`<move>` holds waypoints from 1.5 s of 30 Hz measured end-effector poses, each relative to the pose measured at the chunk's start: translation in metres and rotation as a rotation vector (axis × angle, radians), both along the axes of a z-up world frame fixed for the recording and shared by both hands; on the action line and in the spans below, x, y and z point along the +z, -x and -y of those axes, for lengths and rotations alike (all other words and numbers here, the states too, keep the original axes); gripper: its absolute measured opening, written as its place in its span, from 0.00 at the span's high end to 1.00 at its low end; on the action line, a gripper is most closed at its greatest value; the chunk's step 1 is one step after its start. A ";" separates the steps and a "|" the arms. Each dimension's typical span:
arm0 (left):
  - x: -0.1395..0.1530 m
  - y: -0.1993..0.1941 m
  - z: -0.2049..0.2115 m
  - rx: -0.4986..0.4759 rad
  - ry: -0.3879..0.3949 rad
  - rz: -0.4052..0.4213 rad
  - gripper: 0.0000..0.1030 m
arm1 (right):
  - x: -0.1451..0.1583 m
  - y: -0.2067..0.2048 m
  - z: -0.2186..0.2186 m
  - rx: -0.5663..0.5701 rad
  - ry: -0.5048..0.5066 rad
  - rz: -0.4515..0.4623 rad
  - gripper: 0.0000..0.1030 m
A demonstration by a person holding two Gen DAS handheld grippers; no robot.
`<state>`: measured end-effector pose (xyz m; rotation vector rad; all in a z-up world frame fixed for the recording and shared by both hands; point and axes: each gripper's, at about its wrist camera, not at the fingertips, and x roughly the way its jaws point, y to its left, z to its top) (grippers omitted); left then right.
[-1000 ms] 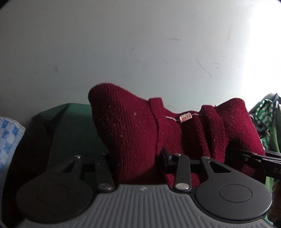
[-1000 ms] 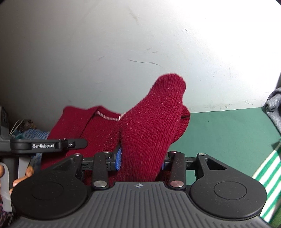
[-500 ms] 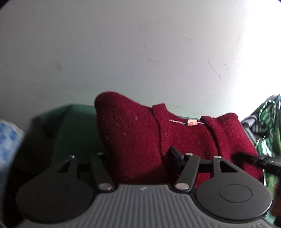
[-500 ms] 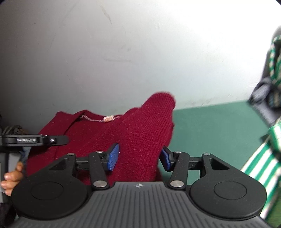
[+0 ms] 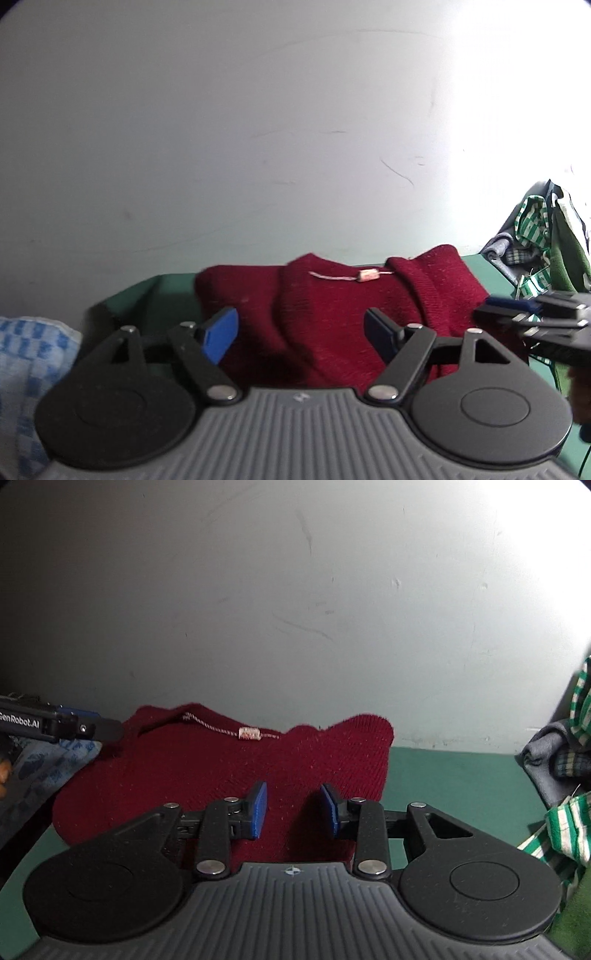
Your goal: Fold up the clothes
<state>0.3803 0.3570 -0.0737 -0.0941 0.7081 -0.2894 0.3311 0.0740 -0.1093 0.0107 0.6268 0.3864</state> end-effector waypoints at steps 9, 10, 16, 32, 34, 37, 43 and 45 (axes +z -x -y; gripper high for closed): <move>-0.033 -0.012 0.036 -0.024 -0.083 -0.041 0.27 | -0.008 -0.002 0.005 -0.027 0.012 -0.023 0.69; -0.030 -0.012 0.040 -0.038 -0.096 -0.035 0.31 | -0.005 0.000 0.005 -0.027 0.006 -0.019 0.69; 0.000 0.006 -0.004 -0.040 0.123 -0.015 0.46 | 0.009 0.016 0.007 0.009 -0.017 0.030 0.72; -0.017 0.010 0.011 0.010 -0.016 -0.018 0.55 | 0.000 0.016 -0.010 0.006 0.049 -0.014 0.73; -0.011 0.030 -0.006 0.033 0.016 -0.007 0.56 | 0.001 0.028 -0.008 0.029 0.048 -0.008 0.73; -0.018 0.044 -0.001 0.008 -0.022 -0.015 0.56 | 0.004 0.045 -0.005 0.063 0.045 0.001 0.71; -0.037 0.053 0.007 0.002 -0.063 -0.057 0.45 | -0.003 0.044 -0.006 0.051 0.023 -0.025 0.67; -0.040 0.045 0.007 0.016 -0.069 -0.053 0.34 | -0.006 0.033 -0.009 0.030 0.024 -0.035 0.67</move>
